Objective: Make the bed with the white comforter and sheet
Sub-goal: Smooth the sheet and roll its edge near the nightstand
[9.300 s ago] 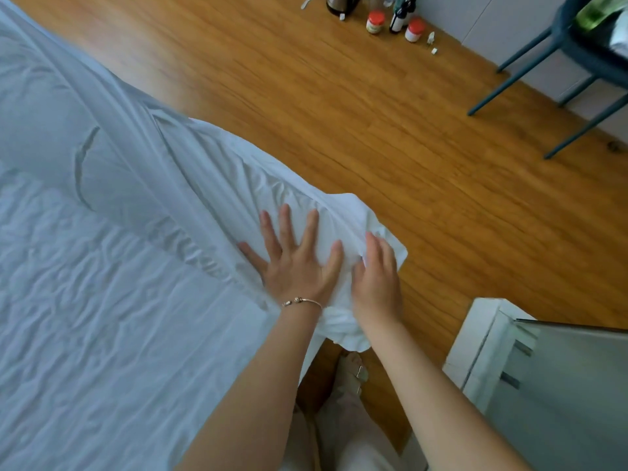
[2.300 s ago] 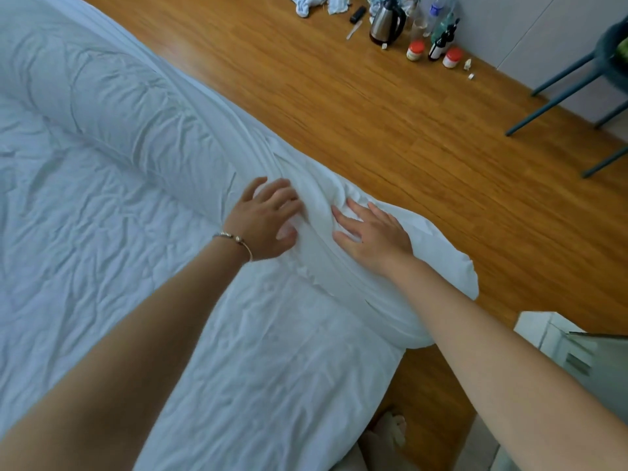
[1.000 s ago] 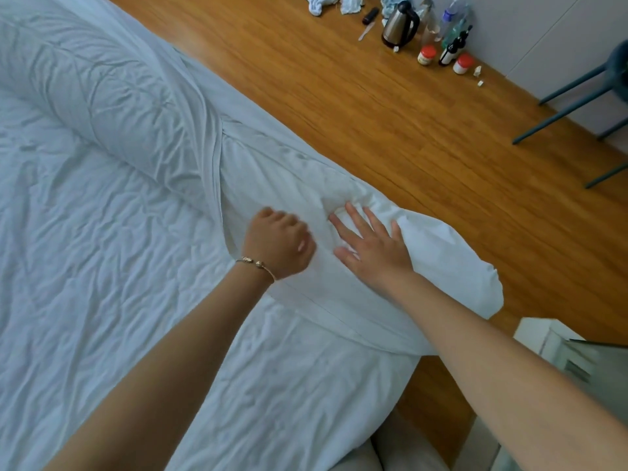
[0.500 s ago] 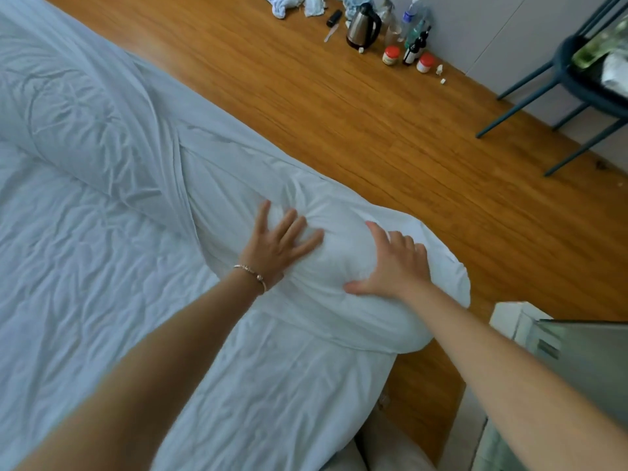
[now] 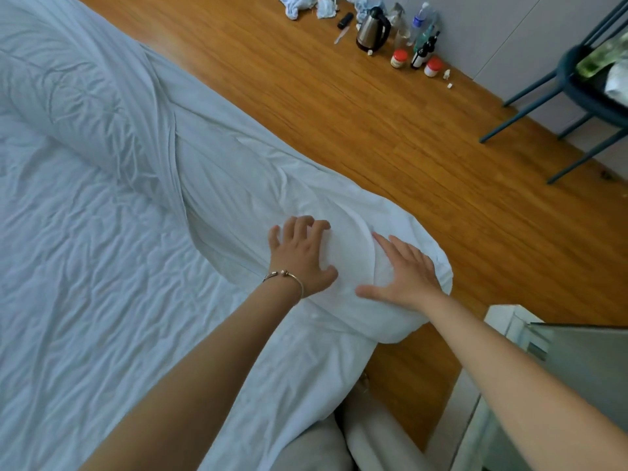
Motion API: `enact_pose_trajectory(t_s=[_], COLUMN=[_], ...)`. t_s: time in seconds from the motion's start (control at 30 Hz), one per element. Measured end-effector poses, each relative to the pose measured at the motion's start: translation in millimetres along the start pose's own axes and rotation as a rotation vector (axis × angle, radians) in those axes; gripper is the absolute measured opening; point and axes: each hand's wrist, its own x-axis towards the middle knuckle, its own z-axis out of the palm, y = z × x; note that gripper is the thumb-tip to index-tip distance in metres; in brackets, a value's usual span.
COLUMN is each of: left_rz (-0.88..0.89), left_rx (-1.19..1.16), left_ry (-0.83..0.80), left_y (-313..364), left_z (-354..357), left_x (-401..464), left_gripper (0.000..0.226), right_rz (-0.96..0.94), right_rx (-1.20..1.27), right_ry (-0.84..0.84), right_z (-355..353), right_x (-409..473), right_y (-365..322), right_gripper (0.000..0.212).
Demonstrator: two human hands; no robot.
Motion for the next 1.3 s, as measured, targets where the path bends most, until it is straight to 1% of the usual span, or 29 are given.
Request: enact_pose_trajectory(t_s=[0.03,0.07,0.13,0.17,0.2,0.23,0.27,0.3,0.37,0.4,0.47,0.5,0.53,0.57,0.6,0.63,0.67,0.7,0.73,0.8,0.87,0.9,0.93,1.0,1.1,1.13,1.2,1.27,1.3], left_rz=[-0.001,-0.024,-0.146,-0.22,-0.271,-0.253,-0.168,-0.069,0.144,0.215,0.255,0.19,0.052,-0.168,-0.442,-0.682,-0.864,-0.93,-0.905,-0.821,-0.831,-0.841,-0.864,-0.927,-0.895,-0.928,-0.996,-1.044,-1.079], left_rx=[-0.017,-0.051,-0.133,-0.159,-0.145,-0.08,-0.034,-0.031,0.008,0.033,0.048,0.001,-0.12,-0.37,-0.617,-0.803,-0.98,-1.134,-1.285,-1.626,-2.074,-2.238,-2.324,-2.353,-2.442,-2.427,-2.397,-2.359,-2.288], left_ry=[0.03,0.1,0.288,0.302,0.195,0.042,-0.089,-0.176,-0.309,-0.376,-0.52,-0.527,-0.477,-0.312,-0.101,0.036,0.143,0.248,0.297,0.33,0.365,0.41,0.428,0.403,0.411,0.418,0.39,0.305,0.264], left_y=[6.6,12.4,19.5,21.1,23.7,25.0,26.0,26.6,23.1,20.3,14.0,16.1,22.0,31.4,42.0,54.4,64.0,71.9,77.8,82.7,74.2,68.0,63.2,57.2,53.8,53.2,50.8,46.2,42.6], left_z=[1.2,4.7,21.3,32.2,45.3,60.8,74.5,84.4,100.0,108.8,127.6,135.2,140.6,142.5,143.4,138.7,135.9,132.5,130.7,130.2,130.0,128.3,125.0,120.1,118.1,118.2,115.6,112.3,109.9], left_x=[0.2,-2.9,-17.2,-26.6,-36.2,-44.4,-49.7,-52.6,-55.4,-55.4,-55.1,-55.5,-55.4,-53.4,-49.0,-46.0,-46.3,-44.9,-43.3,-37.2,-21.6,-15.5,-12.0,-8.8,-0.7,1.8,4.4,5.1,4.5], left_gripper=[0.061,0.051,0.024,0.016,0.021,0.03,0.038,0.041,0.045,0.049,0.053,0.052,0.048,0.041,0.034,0.031,0.034,0.041,0.05,0.064,0.074,0.077,0.077,0.074,0.056,0.049,0.042,0.043,0.044], right_rz=[0.028,0.04,0.022,0.01,-0.005,-0.012,-0.015,-0.014,-0.005,-0.002,-0.003,-0.008,-0.017,-0.024,-0.027,-0.028,-0.027,-0.026,-0.023,-0.02,-0.025,-0.031,-0.04,-0.061,-0.074,-0.072,-0.06,-0.043,-0.031], right_rx=[-0.026,-0.038,-0.036,-0.026,-0.016,-0.006,0.004,0.014,0.045,0.068,0.13,0.16,0.185,0.212,0.241,0.264,0.272,0.269,0.256,0.23,0.227,0.238,0.25,0.29,0.35,0.349,0.341,0.348,0.354], right_ry=[-0.014,-0.023,-0.037,-0.042,-0.052,-0.067,-0.084,-0.106,-0.148,-0.161,-0.169,-0.167,-0.16,-0.156,-0.156,-0.166,-0.188,-0.221,-0.258,-0.312,-0.312,-0.301,-0.286,-0.261,-0.225,-0.222,-0.232,-0.236,-0.23], right_z=[3.6,4.9,0.0,-4.9,-10.0,-13.7,-16.8,-19.6,-25.3,-27.9,-29.7,-28.1,-25.8,-23.9,-23.5,-24.2,-25.8,-28.3,-30.9,-36.2,-36.4,-35.3,-35.1,-39.9,-52.9,-53.3,-44.8,-30.7,-25.1], right_x=[-1.4,-1.1,4.2,8.0,11.2,14.7,19.5,24.7,36.3,42.4,52.2,55.2,57.2,59.1,61.0,62.9,64.8,66.7,69.6,74.2,75.4,75.2,73.7,69.2,64.0,62.8,59.2,58.3,58.5], right_y=[3.7,6.4,9.2,8.9,9.0,10.0,11.9,13.7,17.2,19.1,24.3,27.6,31.3,34.3,36.4,37.6,37.9,37.3,36.7,35.0,34.4,34.7,35.4,35.9,37.7,37.3,36.1,35.7,35.2], right_gripper=[0.117,0.116,0.117,0.117,0.118,0.119,0.121,0.125,0.132,0.134,0.133,0.132,0.131,0.13,0.129,0.129,0.128,0.128,0.129,0.133,0.133,0.131,0.129,0.126,0.124,0.124,0.127,0.129,0.129])
